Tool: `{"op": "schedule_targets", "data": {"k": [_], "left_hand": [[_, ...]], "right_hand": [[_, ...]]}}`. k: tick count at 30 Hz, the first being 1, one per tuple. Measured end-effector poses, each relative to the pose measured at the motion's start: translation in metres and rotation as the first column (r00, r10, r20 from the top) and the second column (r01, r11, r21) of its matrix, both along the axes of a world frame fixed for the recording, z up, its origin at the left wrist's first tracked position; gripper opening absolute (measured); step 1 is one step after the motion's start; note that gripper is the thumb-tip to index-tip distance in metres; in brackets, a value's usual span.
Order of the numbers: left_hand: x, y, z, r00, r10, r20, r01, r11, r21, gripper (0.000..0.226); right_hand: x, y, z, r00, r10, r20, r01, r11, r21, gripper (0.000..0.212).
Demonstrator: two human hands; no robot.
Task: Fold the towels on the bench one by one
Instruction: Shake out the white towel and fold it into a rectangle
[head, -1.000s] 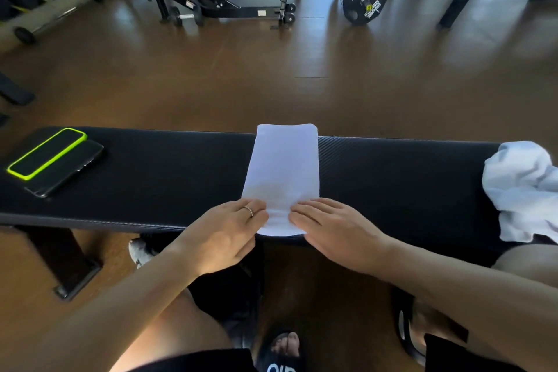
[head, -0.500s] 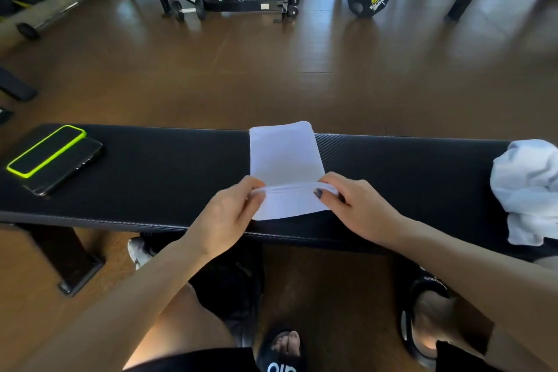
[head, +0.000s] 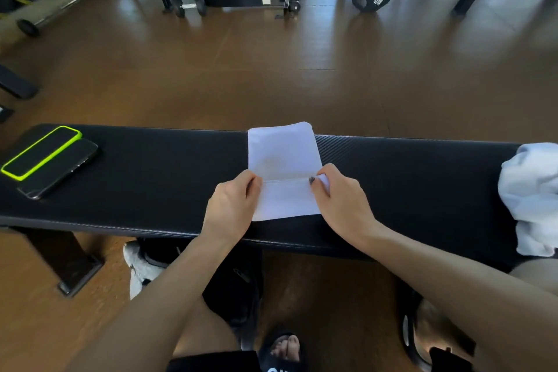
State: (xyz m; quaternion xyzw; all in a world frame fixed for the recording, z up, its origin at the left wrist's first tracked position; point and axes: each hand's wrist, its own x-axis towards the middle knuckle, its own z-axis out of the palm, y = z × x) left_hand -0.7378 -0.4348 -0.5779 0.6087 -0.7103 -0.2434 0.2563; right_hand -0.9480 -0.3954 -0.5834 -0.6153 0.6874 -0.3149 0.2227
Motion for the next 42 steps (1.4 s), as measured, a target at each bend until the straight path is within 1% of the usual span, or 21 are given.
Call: {"op": "schedule_targets", "data": {"k": [2,5,8,10,12,14,15,16,18,20,22,24,26,29,31,34,36,37,42], "left_hand": [[-0.004,0.000,0.001,0.998,0.023,0.063,-0.021,1.000,-0.023,0.028],[-0.005,0.001,0.002,0.986,0.035,0.163,-0.024,0.998,-0.066,0.024],[-0.003,0.000,0.005,0.977,0.023,0.212,-0.010,0.998,-0.062,0.016],[-0.004,-0.001,0.006,0.973,0.018,0.230,-0.004,0.998,-0.059,0.013],[-0.005,-0.002,0.005,0.945,0.025,0.326,0.004,0.996,-0.090,0.014],[-0.005,-0.003,0.005,0.914,0.047,0.402,0.026,0.984,-0.174,0.016],[-0.005,-0.004,0.006,0.903,0.042,0.428,0.061,0.972,-0.225,0.017],[-0.005,-0.005,0.006,0.887,0.008,0.462,0.130,0.955,-0.267,0.019],[-0.007,-0.007,0.006,0.816,-0.116,0.567,0.348,0.881,-0.320,0.037],[-0.008,-0.008,0.005,0.724,-0.245,0.645,0.533,0.792,-0.299,0.054],[-0.007,-0.010,0.005,0.680,-0.339,0.650,0.596,0.772,-0.221,0.055],[-0.004,-0.015,0.003,0.669,-0.357,0.652,0.598,0.780,-0.186,0.048],[-0.001,-0.019,0.004,0.664,-0.375,0.647,0.627,0.750,-0.209,0.041],[0.007,-0.018,0.010,0.658,-0.460,0.596,0.677,0.709,-0.200,0.017],[0.016,-0.012,0.015,0.653,-0.528,0.544,0.689,0.712,-0.136,0.038],[0.025,-0.004,0.017,0.593,-0.554,0.585,0.693,0.721,-0.021,0.062],[0.025,-0.003,0.013,0.613,-0.547,0.570,0.681,0.732,-0.029,0.063],[0.025,-0.003,0.012,0.634,-0.535,0.559,0.674,0.737,-0.059,0.061],[0.019,-0.004,0.012,0.695,-0.461,0.551,0.634,0.754,-0.169,0.047]], "right_hand": [[0.000,-0.002,0.002,1.000,0.014,-0.028,-0.015,1.000,-0.010,0.013],[0.002,0.000,0.003,0.981,0.050,-0.186,-0.058,0.998,-0.038,0.010],[0.004,0.000,0.006,0.939,0.059,-0.338,-0.071,0.997,-0.022,0.022],[0.003,-0.002,0.008,0.920,0.057,-0.388,-0.071,0.997,-0.021,0.021],[0.001,-0.004,0.007,0.878,0.056,-0.475,-0.108,0.991,-0.083,0.012],[-0.004,-0.007,0.001,0.805,0.046,-0.592,-0.167,0.974,-0.152,0.017],[-0.006,-0.009,-0.002,0.767,0.047,-0.640,-0.200,0.965,-0.168,0.022],[-0.008,-0.010,-0.003,0.730,0.051,-0.681,-0.235,0.955,-0.181,0.026],[-0.011,-0.011,-0.003,0.672,0.058,-0.738,-0.305,0.930,-0.205,0.033],[-0.012,-0.010,0.001,0.643,0.093,-0.760,-0.368,0.908,-0.200,0.041],[-0.015,-0.007,0.004,0.650,0.170,-0.741,-0.401,0.905,-0.145,0.045],[-0.019,-0.004,0.008,0.661,0.244,-0.710,-0.419,0.904,-0.080,0.049],[-0.024,-0.001,0.011,0.652,0.303,-0.695,-0.451,0.892,-0.035,0.051],[-0.032,0.002,0.011,0.626,0.374,-0.684,-0.519,0.855,-0.008,0.057],[-0.036,0.001,0.012,0.626,0.383,-0.679,-0.535,0.845,-0.016,0.060],[-0.037,0.000,0.014,0.630,0.372,-0.681,-0.543,0.839,-0.044,0.051],[-0.036,-0.001,0.016,0.621,0.365,-0.693,-0.542,0.839,-0.044,0.045],[-0.036,-0.001,0.017,0.615,0.367,-0.698,-0.539,0.842,-0.032,0.044],[-0.036,-0.003,0.019,0.586,0.368,-0.722,-0.533,0.846,-0.001,0.043]]}}
